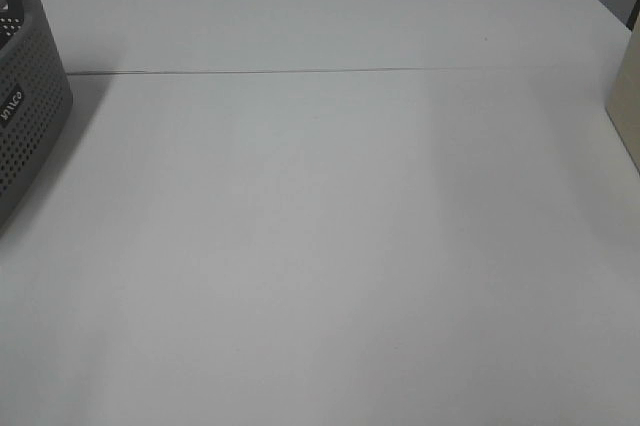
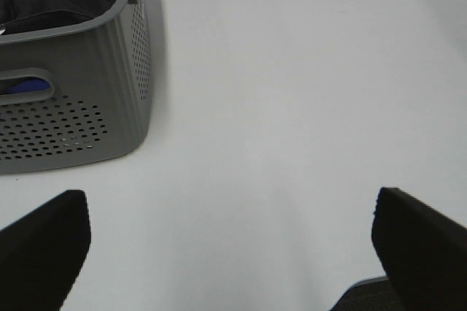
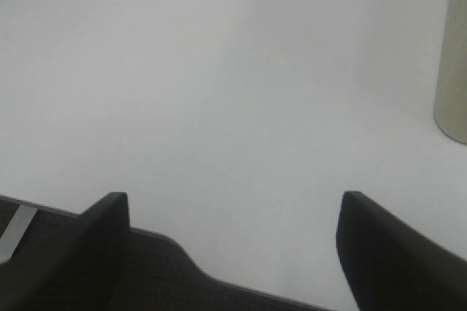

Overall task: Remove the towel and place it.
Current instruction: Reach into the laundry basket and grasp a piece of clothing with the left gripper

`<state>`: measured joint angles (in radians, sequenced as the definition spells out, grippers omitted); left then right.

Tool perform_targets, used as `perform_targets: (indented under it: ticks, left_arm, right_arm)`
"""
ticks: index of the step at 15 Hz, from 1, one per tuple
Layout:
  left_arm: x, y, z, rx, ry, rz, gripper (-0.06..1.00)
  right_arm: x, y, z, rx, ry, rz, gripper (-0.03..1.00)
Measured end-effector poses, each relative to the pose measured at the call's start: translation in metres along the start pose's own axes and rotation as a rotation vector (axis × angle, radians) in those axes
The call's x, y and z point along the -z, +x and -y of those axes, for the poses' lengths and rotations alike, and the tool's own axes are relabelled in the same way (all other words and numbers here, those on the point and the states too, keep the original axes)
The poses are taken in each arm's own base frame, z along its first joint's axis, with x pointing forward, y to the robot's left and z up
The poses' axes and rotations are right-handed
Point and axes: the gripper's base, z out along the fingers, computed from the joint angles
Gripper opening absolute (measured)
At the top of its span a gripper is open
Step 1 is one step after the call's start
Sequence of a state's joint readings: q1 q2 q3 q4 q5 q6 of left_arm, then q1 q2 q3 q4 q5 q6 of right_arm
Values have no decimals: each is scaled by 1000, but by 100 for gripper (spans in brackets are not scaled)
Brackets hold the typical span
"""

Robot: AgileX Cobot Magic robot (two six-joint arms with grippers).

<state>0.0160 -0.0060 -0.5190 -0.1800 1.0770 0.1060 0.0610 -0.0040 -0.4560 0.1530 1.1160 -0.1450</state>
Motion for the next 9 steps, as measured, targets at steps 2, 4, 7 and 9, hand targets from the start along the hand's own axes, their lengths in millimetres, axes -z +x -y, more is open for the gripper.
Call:
perform_targets:
  ticks: [2, 4, 7, 9]
  left_arm:
    - [0, 0, 0, 0, 0, 0, 99]
    - [0, 0, 0, 0, -1, 0, 99]
    - [0, 0, -1, -4, -8, -1, 99]
    - [0, 0, -1, -4, -8, -1, 99]
  right_arm:
    - [0, 0, 0, 0, 0, 0, 77]
    - [0, 0, 0, 0, 0, 0, 77]
    - [0, 0, 0, 0, 0, 0, 77]
    - [0, 0, 0, 0, 0, 0, 77]
